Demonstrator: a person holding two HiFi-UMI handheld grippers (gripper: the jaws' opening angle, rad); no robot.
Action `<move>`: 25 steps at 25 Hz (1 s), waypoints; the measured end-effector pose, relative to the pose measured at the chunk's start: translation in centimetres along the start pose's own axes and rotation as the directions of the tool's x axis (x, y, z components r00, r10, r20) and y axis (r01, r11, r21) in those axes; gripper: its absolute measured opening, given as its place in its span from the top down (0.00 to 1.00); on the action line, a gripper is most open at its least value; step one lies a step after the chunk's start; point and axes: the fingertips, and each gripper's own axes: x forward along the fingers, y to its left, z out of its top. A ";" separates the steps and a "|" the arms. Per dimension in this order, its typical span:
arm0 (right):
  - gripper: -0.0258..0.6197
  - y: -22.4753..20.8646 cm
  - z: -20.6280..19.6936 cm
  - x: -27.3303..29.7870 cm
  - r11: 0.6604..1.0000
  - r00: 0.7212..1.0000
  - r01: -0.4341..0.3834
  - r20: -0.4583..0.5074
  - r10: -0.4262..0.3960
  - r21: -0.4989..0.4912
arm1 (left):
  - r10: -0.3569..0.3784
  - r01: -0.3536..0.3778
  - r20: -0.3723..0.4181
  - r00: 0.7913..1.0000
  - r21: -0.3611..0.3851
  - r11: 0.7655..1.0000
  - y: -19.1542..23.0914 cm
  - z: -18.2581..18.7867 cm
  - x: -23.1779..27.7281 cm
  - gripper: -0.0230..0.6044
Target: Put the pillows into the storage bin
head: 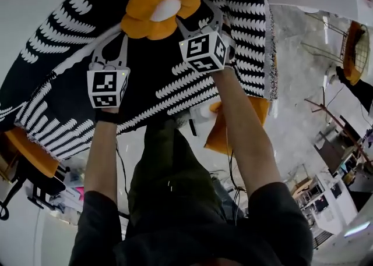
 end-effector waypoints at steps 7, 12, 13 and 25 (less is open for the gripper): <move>0.45 -2.7 -0.7 6.2 0.998 0.998 0.051 -0.027 -0.052 -0.027 | -0.001 0.000 -0.054 0.999 -0.031 1.000 1.9 -4.8 1.4 0.96; 0.51 -3.2 0.2 9.2 0.996 0.998 0.055 -0.024 -0.057 -0.069 | 0.014 -0.019 -0.088 0.996 -0.056 0.998 3.4 -7.2 1.6 0.96; 0.57 -3.0 0.3 9.6 0.995 0.998 0.053 -0.017 -0.054 -0.079 | 0.019 -0.024 -0.092 0.996 -0.057 0.998 3.6 -7.5 1.6 0.96; 0.87 -2.1 -1.3 2.4 0.983 0.980 0.169 0.094 -0.175 0.075 | -0.002 0.003 -0.077 0.997 0.009 1.000 0.9 -6.7 2.5 0.96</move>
